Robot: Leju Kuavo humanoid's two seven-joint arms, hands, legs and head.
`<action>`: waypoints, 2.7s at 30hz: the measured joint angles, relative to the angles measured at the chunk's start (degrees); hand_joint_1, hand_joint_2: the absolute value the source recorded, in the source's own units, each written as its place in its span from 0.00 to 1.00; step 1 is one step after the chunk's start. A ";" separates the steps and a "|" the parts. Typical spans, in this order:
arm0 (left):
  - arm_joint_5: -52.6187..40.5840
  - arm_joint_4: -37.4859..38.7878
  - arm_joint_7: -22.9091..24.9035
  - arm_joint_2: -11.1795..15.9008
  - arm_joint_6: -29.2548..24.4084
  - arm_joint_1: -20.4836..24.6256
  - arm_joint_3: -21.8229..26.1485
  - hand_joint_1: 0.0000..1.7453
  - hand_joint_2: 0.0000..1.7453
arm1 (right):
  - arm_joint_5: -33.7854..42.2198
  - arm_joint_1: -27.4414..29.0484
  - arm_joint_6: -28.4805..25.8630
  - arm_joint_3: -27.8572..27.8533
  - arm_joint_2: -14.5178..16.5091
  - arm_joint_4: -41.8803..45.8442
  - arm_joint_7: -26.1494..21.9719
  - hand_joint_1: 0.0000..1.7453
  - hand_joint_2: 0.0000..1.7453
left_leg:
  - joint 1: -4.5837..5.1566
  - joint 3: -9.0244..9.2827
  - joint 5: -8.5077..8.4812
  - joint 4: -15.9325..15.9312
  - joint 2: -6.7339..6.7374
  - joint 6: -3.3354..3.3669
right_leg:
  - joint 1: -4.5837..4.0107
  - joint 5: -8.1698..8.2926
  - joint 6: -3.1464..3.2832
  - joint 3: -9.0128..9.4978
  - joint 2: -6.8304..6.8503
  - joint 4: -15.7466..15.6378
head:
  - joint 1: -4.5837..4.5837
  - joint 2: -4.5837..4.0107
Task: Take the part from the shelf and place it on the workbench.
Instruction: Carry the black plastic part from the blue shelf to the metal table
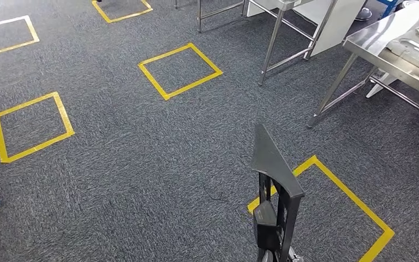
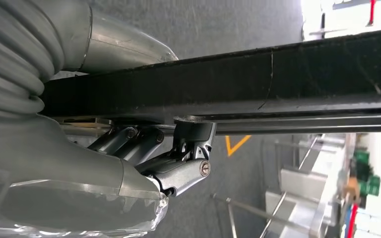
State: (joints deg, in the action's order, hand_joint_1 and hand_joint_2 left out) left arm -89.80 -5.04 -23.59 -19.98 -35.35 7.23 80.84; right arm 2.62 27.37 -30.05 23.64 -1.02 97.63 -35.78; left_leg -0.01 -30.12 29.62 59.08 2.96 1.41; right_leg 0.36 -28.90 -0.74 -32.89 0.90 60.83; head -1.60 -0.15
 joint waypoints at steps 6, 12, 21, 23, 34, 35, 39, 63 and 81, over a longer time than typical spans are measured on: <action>0.50 1.83 3.62 0.31 3.37 0.84 -0.21 0.00 1.00 | 0.49 0.62 -5.04 4.19 -3.31 3.09 1.00 1.00 1.00 | 0.10 -2.00 3.31 4.84 -1.09 -1.45 | 0.33 -0.13 1.54 0.43 -0.45 -1.24 | -0.02 0.00; -0.20 2.51 8.01 0.63 12.66 1.07 -0.46 0.00 1.00 | 1.55 -0.59 -7.07 5.97 -4.33 3.81 1.66 1.00 1.00 | -0.59 -7.20 5.08 14.84 -2.76 -2.07 | 0.30 -0.41 1.81 0.27 -3.66 -0.45 | -0.03 0.00; -0.22 3.12 8.10 0.58 13.72 1.52 -0.94 0.00 1.00 | 1.63 -1.19 -7.45 6.66 -4.97 3.92 1.75 1.00 1.00 | -1.25 -2.28 -0.01 2.23 -4.83 -0.03 | 0.60 -1.88 -0.94 -2.54 -5.27 3.13 | -0.01 0.00; -0.23 3.20 8.02 0.58 13.55 1.55 -1.15 0.00 1.00 | 1.54 -1.26 -7.84 6.80 -5.15 4.07 1.75 1.00 1.00 | -1.11 -2.14 -0.07 1.95 -3.29 0.33 | 0.46 -5.01 -1.28 -5.43 -2.24 8.94 | 0.00 0.00; -0.21 3.38 5.40 0.61 12.54 1.83 -2.67 0.00 1.00 | 0.74 -0.34 -9.89 7.53 -5.58 5.28 2.14 1.00 1.00 | -0.43 -0.55 1.29 1.65 3.57 -1.08 | -0.66 0.28 0.66 -1.15 2.26 -0.30 | -0.01 0.00; -0.21 3.39 5.32 0.62 12.56 1.87 -2.72 0.00 1.00 | 0.69 -0.18 -9.97 7.58 -5.60 5.36 2.15 1.00 1.00 | -0.47 -0.48 1.74 2.01 2.73 -1.44 | -0.43 0.47 0.92 -0.99 1.59 -0.65 | -0.02 0.00; -0.21 3.40 5.33 0.76 12.67 1.87 -2.79 0.00 1.00 | 0.57 -0.15 -10.02 7.79 -5.62 5.59 2.22 1.00 1.00 | -0.72 -5.24 7.64 12.91 -2.23 -2.10 | 0.01 0.91 1.82 -0.69 -1.14 -1.26 | -0.02 0.00; -0.21 3.54 6.90 0.64 13.76 1.96 -3.47 0.00 1.00 | -0.46 0.22 -10.04 8.01 -5.62 6.26 2.71 1.00 1.00 | -0.30 0.31 0.86 0.19 3.40 -0.30 | -0.92 0.91 0.31 -0.70 3.10 -1.24 | 0.00 0.00; -0.07 3.60 17.98 0.68 13.68 2.69 -8.62 0.00 1.00 | -5.21 0.74 -10.00 7.34 -4.60 6.46 3.71 1.00 1.00 | -0.58 -1.04 -0.17 0.56 -4.09 0.22 | -0.01 0.32 -0.20 -0.46 -5.95 -0.84 | -0.01 0.00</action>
State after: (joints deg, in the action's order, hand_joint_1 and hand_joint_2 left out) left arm -89.86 -1.44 -5.62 -19.29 -21.67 9.91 72.22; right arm -2.58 28.11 -40.04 30.98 -5.62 104.09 -32.06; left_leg -0.59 -31.16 29.44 59.63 -1.13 1.64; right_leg 0.35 -28.58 -0.94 -33.35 -5.05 60.00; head -1.60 -0.15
